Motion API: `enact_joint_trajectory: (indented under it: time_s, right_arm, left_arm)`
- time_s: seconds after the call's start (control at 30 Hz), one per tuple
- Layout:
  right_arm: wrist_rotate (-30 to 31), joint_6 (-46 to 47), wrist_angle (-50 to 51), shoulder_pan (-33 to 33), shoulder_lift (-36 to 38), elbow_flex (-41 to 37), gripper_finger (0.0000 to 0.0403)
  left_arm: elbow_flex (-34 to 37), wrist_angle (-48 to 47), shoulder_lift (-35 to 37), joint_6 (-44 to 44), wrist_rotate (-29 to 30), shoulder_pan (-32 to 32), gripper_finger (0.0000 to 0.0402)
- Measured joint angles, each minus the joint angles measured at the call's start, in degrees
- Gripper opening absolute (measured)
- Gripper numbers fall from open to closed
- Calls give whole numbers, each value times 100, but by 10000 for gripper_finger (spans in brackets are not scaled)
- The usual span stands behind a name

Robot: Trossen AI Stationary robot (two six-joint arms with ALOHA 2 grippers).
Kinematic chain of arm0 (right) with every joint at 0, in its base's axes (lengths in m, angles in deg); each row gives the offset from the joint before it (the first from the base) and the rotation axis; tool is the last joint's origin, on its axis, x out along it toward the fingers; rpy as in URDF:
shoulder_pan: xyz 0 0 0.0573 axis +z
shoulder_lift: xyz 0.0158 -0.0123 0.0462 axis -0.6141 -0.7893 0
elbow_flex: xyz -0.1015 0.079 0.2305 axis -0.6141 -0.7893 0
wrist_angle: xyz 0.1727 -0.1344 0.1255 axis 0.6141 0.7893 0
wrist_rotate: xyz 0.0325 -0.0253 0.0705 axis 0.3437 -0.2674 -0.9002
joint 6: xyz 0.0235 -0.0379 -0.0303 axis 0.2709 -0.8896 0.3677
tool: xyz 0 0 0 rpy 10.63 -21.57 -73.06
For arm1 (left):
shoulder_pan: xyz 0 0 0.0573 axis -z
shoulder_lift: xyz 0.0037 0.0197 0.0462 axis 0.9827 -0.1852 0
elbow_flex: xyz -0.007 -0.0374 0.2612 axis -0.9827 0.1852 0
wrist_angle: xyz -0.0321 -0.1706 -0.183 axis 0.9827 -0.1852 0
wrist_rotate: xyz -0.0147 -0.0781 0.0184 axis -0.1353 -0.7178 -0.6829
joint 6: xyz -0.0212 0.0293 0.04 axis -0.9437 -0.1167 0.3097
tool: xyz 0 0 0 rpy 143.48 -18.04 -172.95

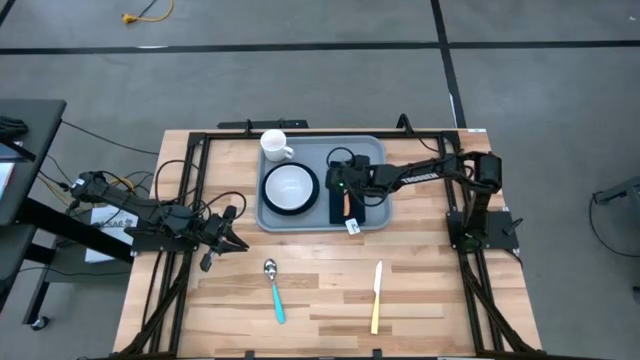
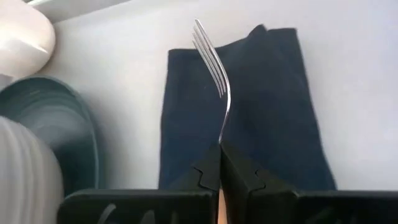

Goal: Set up tray
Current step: Put the orange fork on the dark blue napkin

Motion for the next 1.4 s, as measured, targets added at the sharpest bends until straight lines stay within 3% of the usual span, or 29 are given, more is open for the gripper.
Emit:
enact_joint_trajectory:
  time_s: [0.43, 1.4]
  right_arm:
    - [-290, 155, -17, 2, 0, 2, 0]
    - [-313, 152, -315, -9, 0, -157, 0]
  left_arm:
    - [0, 2, 1, -21, -2, 0, 25]
    - [0, 2, 1, -36, -2, 2, 25]
